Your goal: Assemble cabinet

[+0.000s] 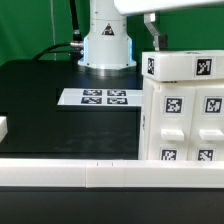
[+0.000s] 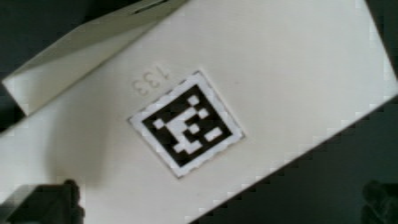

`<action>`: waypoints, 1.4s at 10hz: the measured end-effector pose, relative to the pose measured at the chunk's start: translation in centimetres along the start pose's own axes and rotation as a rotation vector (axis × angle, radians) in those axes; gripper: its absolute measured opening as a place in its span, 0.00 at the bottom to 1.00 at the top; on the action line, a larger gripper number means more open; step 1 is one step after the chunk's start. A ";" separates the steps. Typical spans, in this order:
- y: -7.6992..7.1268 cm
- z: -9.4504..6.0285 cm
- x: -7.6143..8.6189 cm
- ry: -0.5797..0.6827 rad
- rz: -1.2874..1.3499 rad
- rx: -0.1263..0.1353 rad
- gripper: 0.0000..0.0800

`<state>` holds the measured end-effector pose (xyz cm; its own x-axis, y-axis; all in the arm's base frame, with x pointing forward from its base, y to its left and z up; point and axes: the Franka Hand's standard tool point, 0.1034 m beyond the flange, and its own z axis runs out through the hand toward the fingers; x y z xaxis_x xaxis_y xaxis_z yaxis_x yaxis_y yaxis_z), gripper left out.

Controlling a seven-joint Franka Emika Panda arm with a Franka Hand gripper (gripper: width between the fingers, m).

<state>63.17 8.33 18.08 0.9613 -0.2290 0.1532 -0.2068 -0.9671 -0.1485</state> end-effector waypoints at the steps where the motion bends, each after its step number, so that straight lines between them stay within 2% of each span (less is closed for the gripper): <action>1: 0.1 0.3 -0.1 -0.004 -0.204 -0.019 1.00; 2: -0.1 0.3 0.0 -0.006 -0.369 -0.045 1.00; 4: -0.6 0.5 0.0 -0.028 -0.626 -0.069 1.00; 7: 0.1 0.7 1.2 -0.137 -0.960 -0.074 1.00; 9: 0.4 0.8 0.5 -0.283 -1.273 -0.043 1.00; 10: 0.6 0.9 1.1 -0.271 -1.412 -0.044 1.00; 12: 1.1 0.8 1.3 -0.291 -1.600 -0.037 1.00; 13: 0.9 0.5 1.3 -0.304 -1.816 -0.013 1.00; 14: 0.4 -0.2 1.0 -0.309 -1.961 -0.002 1.00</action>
Offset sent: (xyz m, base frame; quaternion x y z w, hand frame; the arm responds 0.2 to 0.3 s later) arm 0.0081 0.0175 0.0000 -0.0164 -0.0386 -0.2968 0.9540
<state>64.02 7.69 18.39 -0.1742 0.9824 -0.0678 0.9847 0.1735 -0.0166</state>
